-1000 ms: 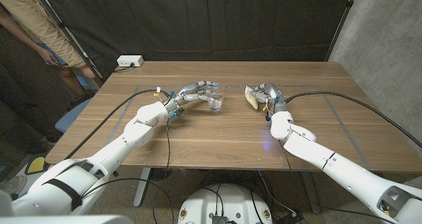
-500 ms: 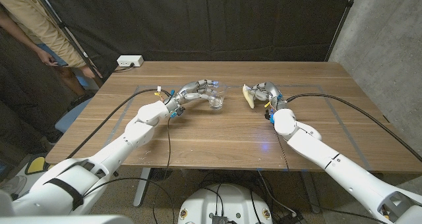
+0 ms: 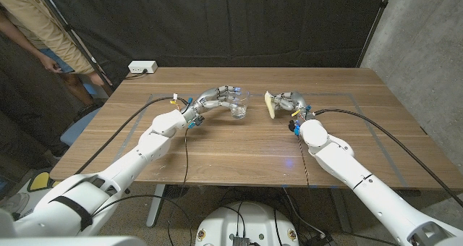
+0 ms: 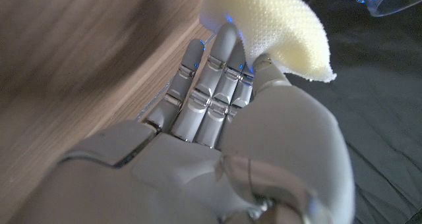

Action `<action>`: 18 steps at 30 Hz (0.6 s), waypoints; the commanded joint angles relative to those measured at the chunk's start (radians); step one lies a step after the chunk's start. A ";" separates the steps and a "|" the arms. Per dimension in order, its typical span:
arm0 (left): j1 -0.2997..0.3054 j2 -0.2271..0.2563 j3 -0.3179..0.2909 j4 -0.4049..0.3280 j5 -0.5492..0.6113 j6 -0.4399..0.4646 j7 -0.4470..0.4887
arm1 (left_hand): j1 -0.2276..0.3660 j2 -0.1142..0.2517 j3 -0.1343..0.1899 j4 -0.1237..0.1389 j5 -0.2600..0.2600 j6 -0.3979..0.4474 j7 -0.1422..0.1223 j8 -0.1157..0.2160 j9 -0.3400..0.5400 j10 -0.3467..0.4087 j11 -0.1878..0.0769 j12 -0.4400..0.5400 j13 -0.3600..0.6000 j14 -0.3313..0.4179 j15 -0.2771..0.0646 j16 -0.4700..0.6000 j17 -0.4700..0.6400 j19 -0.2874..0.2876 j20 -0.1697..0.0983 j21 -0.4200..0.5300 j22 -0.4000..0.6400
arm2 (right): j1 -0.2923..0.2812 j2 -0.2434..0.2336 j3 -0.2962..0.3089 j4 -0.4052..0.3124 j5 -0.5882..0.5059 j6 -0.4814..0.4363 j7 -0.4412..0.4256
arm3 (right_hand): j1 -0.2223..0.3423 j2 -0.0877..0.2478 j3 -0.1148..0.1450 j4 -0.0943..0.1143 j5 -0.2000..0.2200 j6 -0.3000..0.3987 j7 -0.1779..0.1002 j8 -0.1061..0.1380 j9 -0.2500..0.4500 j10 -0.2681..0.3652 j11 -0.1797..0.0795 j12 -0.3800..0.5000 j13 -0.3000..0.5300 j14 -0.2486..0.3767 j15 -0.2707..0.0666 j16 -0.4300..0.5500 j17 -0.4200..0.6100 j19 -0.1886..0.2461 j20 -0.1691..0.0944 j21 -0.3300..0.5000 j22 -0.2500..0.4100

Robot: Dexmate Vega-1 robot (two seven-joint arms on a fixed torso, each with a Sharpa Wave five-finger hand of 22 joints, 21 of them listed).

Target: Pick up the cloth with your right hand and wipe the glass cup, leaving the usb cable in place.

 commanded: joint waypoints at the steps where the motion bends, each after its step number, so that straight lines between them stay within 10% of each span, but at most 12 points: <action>1: -0.001 -0.012 0.008 -0.001 -0.009 0.003 -0.017 | 0.101 0.146 0.083 0.072 0.006 0.131 -0.092 0.223 0.001 0.118 -0.104 0.001 0.069 0.013 -0.157 0.003 0.004 -0.001 0.001 0.007 0.001 | -0.045 0.104 0.068 -0.025 -0.005 0.008 -0.012 | 0.015 -0.001 -0.002 -0.001 0.006 0.038 -0.027 0.008 0.006 0.008 0.001 0.006 0.003 0.008 -0.036 0.005 0.006 -0.003 -0.124 0.011 0.007; 18: 0.009 -0.012 0.007 -0.010 -0.011 0.006 -0.009 | 0.103 0.147 0.092 0.070 0.008 0.131 -0.094 0.233 -0.003 0.123 -0.109 0.000 0.074 0.020 -0.158 0.001 0.008 -0.004 0.000 0.015 -0.001 | -0.038 0.177 0.067 -0.005 0.015 0.020 0.015 | 0.024 -0.003 -0.008 0.001 0.006 0.042 -0.023 0.004 0.007 0.018 0.003 0.006 0.011 0.014 -0.035 0.008 0.022 -0.010 -0.125 0.045 0.015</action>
